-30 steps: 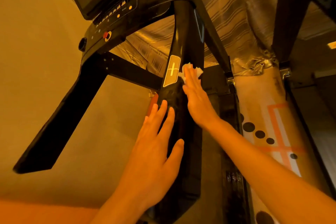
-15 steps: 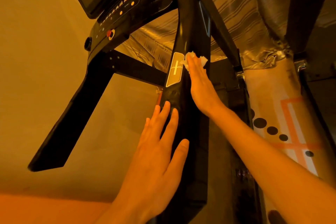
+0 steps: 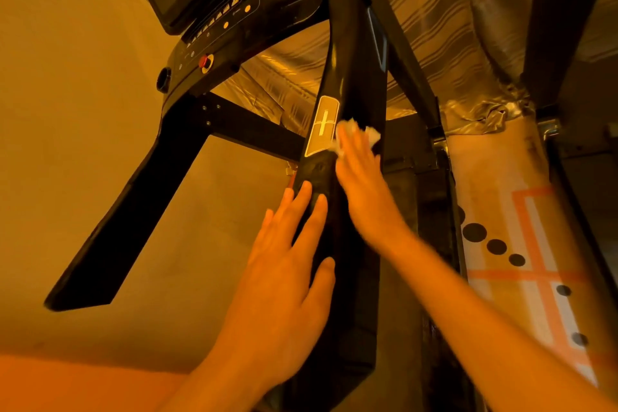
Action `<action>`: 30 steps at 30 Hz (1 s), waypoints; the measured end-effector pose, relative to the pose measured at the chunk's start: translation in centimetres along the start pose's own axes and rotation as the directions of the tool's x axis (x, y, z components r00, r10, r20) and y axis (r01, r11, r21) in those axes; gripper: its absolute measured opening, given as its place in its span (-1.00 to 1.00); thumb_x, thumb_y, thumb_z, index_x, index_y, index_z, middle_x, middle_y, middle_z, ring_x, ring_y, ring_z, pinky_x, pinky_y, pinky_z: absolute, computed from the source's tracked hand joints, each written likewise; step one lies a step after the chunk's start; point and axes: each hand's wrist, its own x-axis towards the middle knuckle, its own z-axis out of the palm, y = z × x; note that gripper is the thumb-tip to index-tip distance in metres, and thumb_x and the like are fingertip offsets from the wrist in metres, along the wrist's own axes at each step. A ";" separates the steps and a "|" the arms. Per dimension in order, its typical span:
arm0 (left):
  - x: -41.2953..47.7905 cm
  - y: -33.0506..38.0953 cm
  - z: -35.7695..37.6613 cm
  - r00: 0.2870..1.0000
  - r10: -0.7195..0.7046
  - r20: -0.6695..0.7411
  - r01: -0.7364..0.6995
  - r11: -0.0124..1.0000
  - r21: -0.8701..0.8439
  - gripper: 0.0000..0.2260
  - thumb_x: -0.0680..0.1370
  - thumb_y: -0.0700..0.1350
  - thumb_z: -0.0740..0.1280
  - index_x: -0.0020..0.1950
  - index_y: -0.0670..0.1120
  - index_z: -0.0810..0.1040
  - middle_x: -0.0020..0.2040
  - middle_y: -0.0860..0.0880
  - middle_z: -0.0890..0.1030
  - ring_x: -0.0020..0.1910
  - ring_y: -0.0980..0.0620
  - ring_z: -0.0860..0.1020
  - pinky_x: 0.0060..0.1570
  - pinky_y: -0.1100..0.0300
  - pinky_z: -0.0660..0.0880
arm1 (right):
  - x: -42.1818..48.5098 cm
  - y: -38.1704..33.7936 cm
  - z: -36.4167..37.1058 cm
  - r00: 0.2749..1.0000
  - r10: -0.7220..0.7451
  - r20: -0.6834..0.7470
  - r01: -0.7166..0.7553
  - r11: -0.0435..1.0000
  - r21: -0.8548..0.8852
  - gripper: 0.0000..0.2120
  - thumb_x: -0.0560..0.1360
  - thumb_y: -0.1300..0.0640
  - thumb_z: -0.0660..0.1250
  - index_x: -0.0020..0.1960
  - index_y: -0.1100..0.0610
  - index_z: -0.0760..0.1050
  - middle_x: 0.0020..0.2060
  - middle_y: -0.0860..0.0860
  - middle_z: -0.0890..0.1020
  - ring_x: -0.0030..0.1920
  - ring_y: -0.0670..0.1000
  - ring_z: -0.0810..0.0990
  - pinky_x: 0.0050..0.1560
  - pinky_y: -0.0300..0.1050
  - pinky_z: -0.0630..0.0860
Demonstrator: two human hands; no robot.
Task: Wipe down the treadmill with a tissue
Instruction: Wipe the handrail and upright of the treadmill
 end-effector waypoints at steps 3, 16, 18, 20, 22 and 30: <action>-0.1 0.4 -0.1 1.000 -0.004 0.016 0.004 1.000 -0.003 -0.41 0.72 0.05 0.11 0.60 0.31 -0.21 0.59 0.39 -0.33 0.49 0.42 -0.44 0.44 0.37 -0.41 | 4.3 0.5 -0.9 0.999 0.041 -0.005 -0.041 0.999 -0.024 -0.52 0.77 -0.02 -0.10 0.67 -0.08 -0.10 0.69 -0.04 -0.13 0.65 -0.05 -0.26 0.62 0.21 -0.33; 0.1 0.5 -0.3 1.000 0.001 0.023 -0.002 0.999 0.038 -0.44 0.73 0.07 0.07 0.60 0.33 -0.20 0.58 0.38 -0.38 0.47 0.40 -0.49 0.38 0.41 -0.46 | 2.9 4.2 -1.0 0.974 0.219 -0.061 -0.203 0.958 0.201 -0.58 0.75 -0.11 -0.12 0.58 -0.29 -0.09 0.68 -0.07 -0.03 0.67 -0.01 -0.12 0.63 0.32 -0.14; 0.0 0.5 -0.4 0.999 0.000 0.041 -0.001 1.000 0.024 -0.44 0.73 0.07 0.08 0.59 0.34 -0.20 0.57 0.39 -0.38 0.48 0.40 -0.48 0.40 0.39 -0.44 | 5.4 4.6 -1.8 0.957 0.288 -0.035 -0.278 0.944 0.180 -0.52 0.77 -0.01 -0.11 0.67 -0.08 -0.08 0.69 -0.01 -0.04 0.68 0.06 -0.13 0.61 0.34 -0.18; 0.0 0.4 -0.5 0.999 0.001 0.050 -0.003 0.999 0.048 -0.43 0.72 0.08 0.08 0.58 0.37 -0.23 0.55 0.41 -0.42 0.46 0.40 -0.50 0.38 0.41 -0.46 | 2.8 3.9 -1.1 0.970 0.240 -0.038 -0.228 0.953 0.199 -0.54 0.76 -0.05 -0.10 0.63 -0.18 -0.10 0.69 -0.05 -0.05 0.68 0.01 -0.14 0.63 0.30 -0.17; 0.3 0.5 -0.5 0.999 -0.002 0.053 -0.001 0.999 0.048 -0.45 0.73 0.11 0.04 0.56 0.39 -0.25 0.51 0.44 -0.45 0.45 0.40 -0.52 0.36 0.43 -0.48 | -4.0 2.2 0.8 0.988 0.144 -0.047 -0.129 0.962 0.242 -0.54 0.68 -0.17 -0.12 0.54 -0.45 -0.14 0.65 -0.28 -0.09 0.65 -0.19 -0.15 0.66 0.17 -0.17; 0.4 0.5 -0.5 0.998 -0.026 0.056 0.024 0.998 0.052 -0.42 0.72 0.11 0.08 0.55 0.41 -0.26 0.53 0.40 -0.46 0.45 0.38 -0.53 0.38 0.38 -0.47 | -0.2 4.3 -0.3 0.982 0.182 -0.054 -0.163 0.953 0.256 -0.55 0.72 -0.17 -0.10 0.58 -0.38 -0.09 0.67 -0.22 -0.04 0.64 -0.17 -0.10 0.67 0.10 -0.11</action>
